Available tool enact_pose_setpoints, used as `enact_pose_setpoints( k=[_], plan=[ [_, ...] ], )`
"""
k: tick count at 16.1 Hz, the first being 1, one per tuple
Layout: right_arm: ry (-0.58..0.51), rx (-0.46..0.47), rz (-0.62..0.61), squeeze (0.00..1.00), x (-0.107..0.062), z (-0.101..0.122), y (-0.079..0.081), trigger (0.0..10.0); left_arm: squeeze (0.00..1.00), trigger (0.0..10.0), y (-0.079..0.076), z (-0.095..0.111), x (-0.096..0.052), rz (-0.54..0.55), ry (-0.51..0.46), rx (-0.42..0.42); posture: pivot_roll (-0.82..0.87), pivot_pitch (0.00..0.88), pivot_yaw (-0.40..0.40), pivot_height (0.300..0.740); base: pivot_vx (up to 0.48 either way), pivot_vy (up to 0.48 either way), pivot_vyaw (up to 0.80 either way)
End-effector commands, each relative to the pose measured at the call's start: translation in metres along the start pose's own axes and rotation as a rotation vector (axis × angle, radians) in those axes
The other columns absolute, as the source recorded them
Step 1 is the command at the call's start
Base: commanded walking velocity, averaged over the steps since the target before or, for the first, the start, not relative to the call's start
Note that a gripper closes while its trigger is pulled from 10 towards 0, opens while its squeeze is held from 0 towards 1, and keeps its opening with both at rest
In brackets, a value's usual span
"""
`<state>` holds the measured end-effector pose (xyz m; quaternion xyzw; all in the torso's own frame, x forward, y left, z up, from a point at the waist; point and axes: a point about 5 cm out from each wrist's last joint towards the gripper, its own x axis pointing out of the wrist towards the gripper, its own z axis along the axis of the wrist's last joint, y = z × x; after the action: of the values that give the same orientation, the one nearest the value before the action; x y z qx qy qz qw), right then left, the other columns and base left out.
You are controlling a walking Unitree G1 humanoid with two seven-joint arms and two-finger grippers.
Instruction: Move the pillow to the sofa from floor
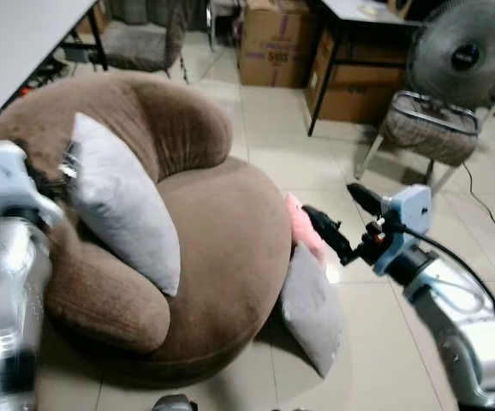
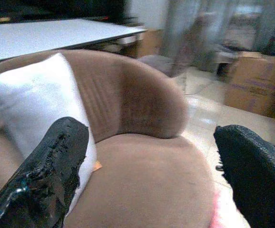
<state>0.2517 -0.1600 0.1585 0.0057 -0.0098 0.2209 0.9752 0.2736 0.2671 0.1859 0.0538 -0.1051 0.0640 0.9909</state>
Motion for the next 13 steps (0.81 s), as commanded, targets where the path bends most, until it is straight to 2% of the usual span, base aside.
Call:
enact_pose_setpoints(
  k=[1,3,5,6,8,13],
  plan=[
    [0.014,-0.036,-0.167,0.0,-0.005,0.001,-0.012,10.0,1.0,10.0,-0.019,0.01,-0.006,-0.054,-0.042,0.005,0.06,0.0,-0.097,0.74,0.0,0.0,0.0],
    [0.067,-0.062,-0.311,0.0,-0.009,-0.009,-0.017,10.0,1.0,10.0,-0.046,0.008,-0.026,-0.137,-0.03,0.021,0.07,0.0,-0.102,0.74,0.0,-0.141,0.0],
    [0.091,-0.13,-0.298,0.0,-0.005,-0.012,-0.012,10.0,1.0,10.0,-0.063,-0.005,-0.036,-0.156,0.03,0.046,0.06,0.0,-0.102,0.74,0.0,-0.321,0.0],
    [0.093,-0.153,-0.297,0.0,-0.003,-0.011,-0.008,10.0,1.0,10.0,-0.067,-0.011,-0.041,-0.129,0.075,0.048,0.06,0.0,-0.101,0.74,0.0,-0.368,0.0],
    [0.092,-0.135,-0.328,0.0,-0.003,-0.01,-0.01,10.0,1.0,10.0,-0.068,-0.016,-0.045,-0.092,0.113,0.034,0.06,0.0,-0.098,0.74,0.0,-0.369,0.0],
    [0.099,-0.131,-0.358,0.0,-0.004,-0.014,-0.008,10.0,1.0,10.0,-0.077,-0.015,-0.045,-0.125,0.122,0.067,0.06,0.0,-0.078,0.74,0.0,-0.376,0.0]
  ],
)
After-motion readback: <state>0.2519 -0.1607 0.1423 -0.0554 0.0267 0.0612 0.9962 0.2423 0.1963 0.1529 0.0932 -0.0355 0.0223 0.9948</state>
